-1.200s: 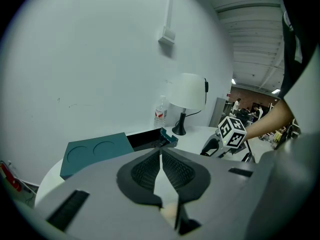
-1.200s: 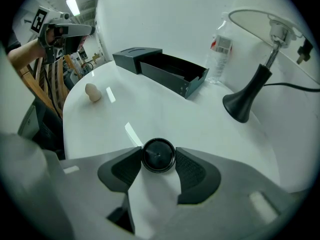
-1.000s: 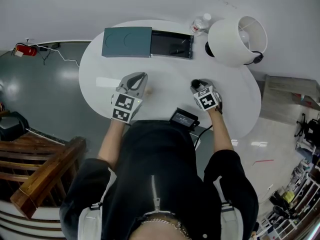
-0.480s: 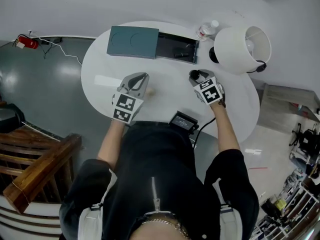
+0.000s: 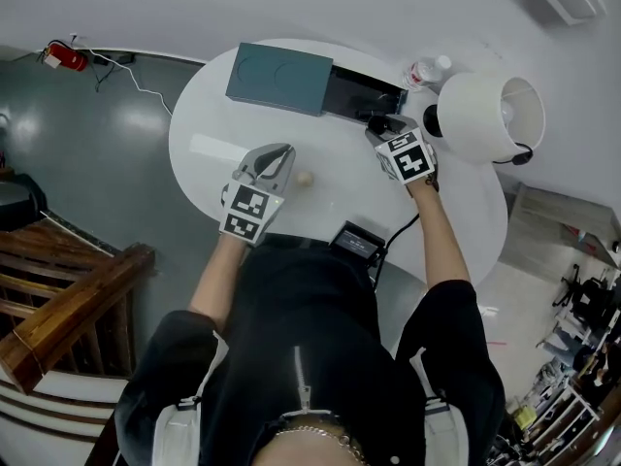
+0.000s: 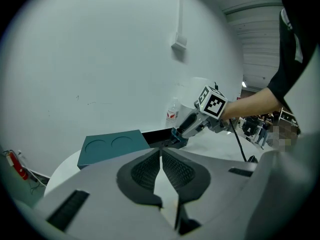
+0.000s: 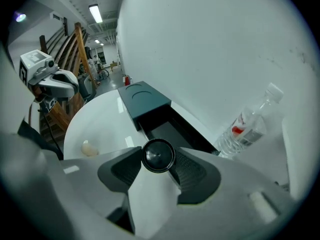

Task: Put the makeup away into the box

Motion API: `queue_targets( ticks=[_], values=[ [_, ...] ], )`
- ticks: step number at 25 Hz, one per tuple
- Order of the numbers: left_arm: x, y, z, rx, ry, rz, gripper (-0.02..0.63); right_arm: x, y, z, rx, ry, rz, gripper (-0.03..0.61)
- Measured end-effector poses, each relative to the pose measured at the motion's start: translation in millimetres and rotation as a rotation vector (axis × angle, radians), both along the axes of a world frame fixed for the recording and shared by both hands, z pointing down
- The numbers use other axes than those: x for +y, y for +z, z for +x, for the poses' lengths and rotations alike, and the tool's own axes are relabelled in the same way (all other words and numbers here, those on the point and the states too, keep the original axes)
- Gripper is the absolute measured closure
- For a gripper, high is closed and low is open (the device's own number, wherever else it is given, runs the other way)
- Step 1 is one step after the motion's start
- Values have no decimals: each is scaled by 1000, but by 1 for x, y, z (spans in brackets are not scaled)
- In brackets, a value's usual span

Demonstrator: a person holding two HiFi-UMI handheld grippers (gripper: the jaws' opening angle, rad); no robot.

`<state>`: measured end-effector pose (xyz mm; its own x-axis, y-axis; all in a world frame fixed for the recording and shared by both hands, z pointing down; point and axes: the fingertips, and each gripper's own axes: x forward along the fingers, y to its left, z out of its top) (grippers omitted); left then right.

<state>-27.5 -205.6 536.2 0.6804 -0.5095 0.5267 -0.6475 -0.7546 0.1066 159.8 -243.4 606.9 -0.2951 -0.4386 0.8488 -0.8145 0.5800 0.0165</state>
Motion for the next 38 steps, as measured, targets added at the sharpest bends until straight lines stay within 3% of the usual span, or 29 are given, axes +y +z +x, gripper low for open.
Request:
queue_targets(
  ticks=[8,18,23,30,38],
  values=[
    [2,6,-13,-9,-41,-18,589,-44,9,-20,-6,-40,-2,371],
    [5,19,-35,-34,-109,-62,589,-87,47,-37,11,-74,-71,371],
    [5,25,-44,-38,-136,-81,589,-96,66,-47,46,-125,-116,371],
    [9,33,-48,-43,-146,-104,589,-100,84,-47,71,-115,-159,371],
    [11,36,-52,-44,-157,-106,589,-105,85,-48,69,-98,-145,368]
  ],
)
